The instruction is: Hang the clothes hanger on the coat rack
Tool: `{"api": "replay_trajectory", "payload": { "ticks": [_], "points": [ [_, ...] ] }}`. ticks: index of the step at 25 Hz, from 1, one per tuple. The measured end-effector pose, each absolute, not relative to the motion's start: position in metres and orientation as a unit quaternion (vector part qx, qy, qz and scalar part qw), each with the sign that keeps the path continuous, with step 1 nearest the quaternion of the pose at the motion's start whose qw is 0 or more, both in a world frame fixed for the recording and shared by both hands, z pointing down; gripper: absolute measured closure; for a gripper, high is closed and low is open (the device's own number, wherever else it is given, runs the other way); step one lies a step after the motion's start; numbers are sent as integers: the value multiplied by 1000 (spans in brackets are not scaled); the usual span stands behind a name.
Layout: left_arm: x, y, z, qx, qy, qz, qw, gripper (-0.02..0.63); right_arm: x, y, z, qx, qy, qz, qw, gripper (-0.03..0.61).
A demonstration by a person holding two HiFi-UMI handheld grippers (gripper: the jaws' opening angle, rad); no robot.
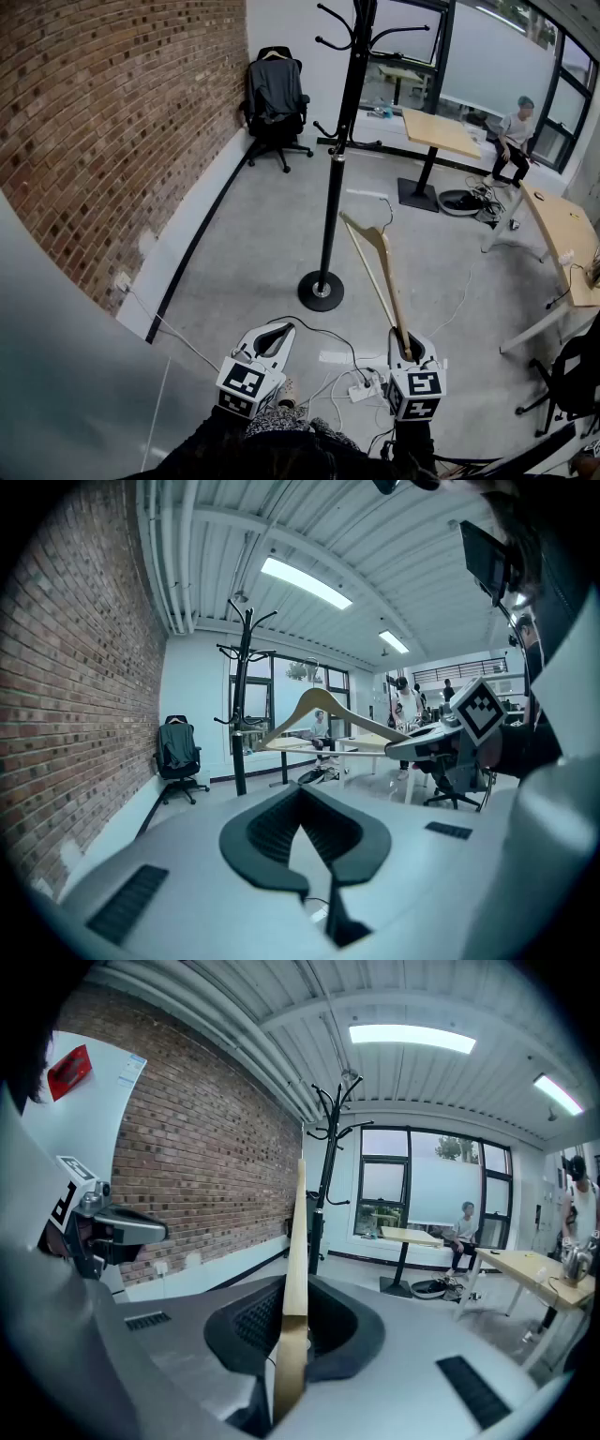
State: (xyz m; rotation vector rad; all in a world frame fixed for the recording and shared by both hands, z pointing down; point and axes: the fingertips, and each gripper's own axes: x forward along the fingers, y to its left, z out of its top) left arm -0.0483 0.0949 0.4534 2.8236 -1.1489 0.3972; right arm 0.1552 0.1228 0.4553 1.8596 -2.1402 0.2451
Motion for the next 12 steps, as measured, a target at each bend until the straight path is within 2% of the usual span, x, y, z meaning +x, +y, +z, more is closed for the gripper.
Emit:
{"api": "replay_trajectory", "payload": {
  "ticks": [12],
  "points": [
    [-51, 49, 450, 913, -383, 137, 24, 606, 155, 66, 447, 638, -753, 73, 145, 537]
  ]
}}
